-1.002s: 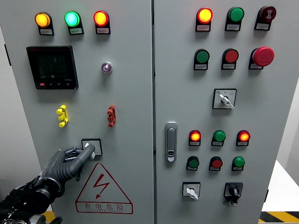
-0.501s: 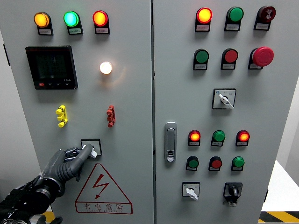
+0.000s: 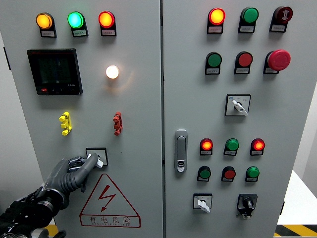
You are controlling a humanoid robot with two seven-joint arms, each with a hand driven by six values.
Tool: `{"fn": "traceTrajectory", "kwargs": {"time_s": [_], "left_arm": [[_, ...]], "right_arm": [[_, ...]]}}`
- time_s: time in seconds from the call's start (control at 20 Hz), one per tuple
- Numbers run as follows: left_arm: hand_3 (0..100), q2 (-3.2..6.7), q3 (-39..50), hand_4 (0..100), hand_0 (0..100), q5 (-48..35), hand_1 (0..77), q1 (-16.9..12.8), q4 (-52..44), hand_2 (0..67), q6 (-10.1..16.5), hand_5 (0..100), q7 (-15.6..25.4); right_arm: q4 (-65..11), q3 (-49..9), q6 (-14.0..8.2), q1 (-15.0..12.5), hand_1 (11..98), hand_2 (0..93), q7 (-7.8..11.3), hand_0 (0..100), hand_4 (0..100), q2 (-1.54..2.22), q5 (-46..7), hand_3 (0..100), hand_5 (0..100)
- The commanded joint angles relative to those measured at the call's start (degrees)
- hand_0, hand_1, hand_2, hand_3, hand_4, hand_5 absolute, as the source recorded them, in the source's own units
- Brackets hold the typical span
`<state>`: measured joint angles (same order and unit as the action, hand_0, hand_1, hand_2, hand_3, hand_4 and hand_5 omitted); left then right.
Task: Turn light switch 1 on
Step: 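Hold the turned knob with the left hand while the lamp lights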
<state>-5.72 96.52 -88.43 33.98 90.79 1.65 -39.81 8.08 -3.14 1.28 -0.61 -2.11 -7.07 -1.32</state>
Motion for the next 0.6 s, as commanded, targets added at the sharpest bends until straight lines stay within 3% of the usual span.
{"fn": "traceTrajectory", "kwargs": {"time_s": [0.0,0.1,0.15,0.2,0.4,0.5,0.55], "left_arm": [[94,-0.17,0.0,100,100,0.1,75.9,-0.1,0.1,54.5,0.0,93,0.0],[93,-0.17,0.0,100,100,0.1,66.7,-0.1,0.2,53.2,0.0,93,0.0],[94,-0.25,0.0,100,100,0.1,56.7,-0.3,0.3,52.1,0.0,93,0.0],[94,-0.25,-0.1,100,94,0.2,53.2,-0.4,0.3,51.6,0.0,93,0.0],[94,-0.43,-0.3,100,75,0.3,47.3,-0.6,0.3,50.9,0.0,92,0.0],[94,-0.43,-0.4,100,56,0.3,44.1,-0.7,0.3,50.6,0.0,92,0.0],[94,-0.52,-0.5,100,52,0.4,44.5,-0.7,0.3,50.6,0.0,92,0.0]], "right_arm": [[0.0,0.0,-0.1,0.0,19.9,0.0,0.00,0,19,0.03,0.0,20,11],[0.0,0.0,0.0,0.0,19.8,0.0,0.00,0,19,0.03,0.0,20,10],[0.0,0.0,0.0,0.0,19.8,0.0,0.00,0,19,0.03,0.0,20,10],[0.0,0.0,0.0,0.0,19.8,0.0,0.00,0,19,-0.05,0.0,20,10],[0.0,0.0,-0.1,0.0,19.8,0.0,0.00,0,19,0.03,0.0,20,11],[0.0,0.0,0.0,0.0,19.9,0.0,0.00,0,19,-0.05,0.0,20,11],[0.0,0.1,0.0,0.0,19.9,0.0,0.00,0,19,0.03,0.0,20,11]]}}
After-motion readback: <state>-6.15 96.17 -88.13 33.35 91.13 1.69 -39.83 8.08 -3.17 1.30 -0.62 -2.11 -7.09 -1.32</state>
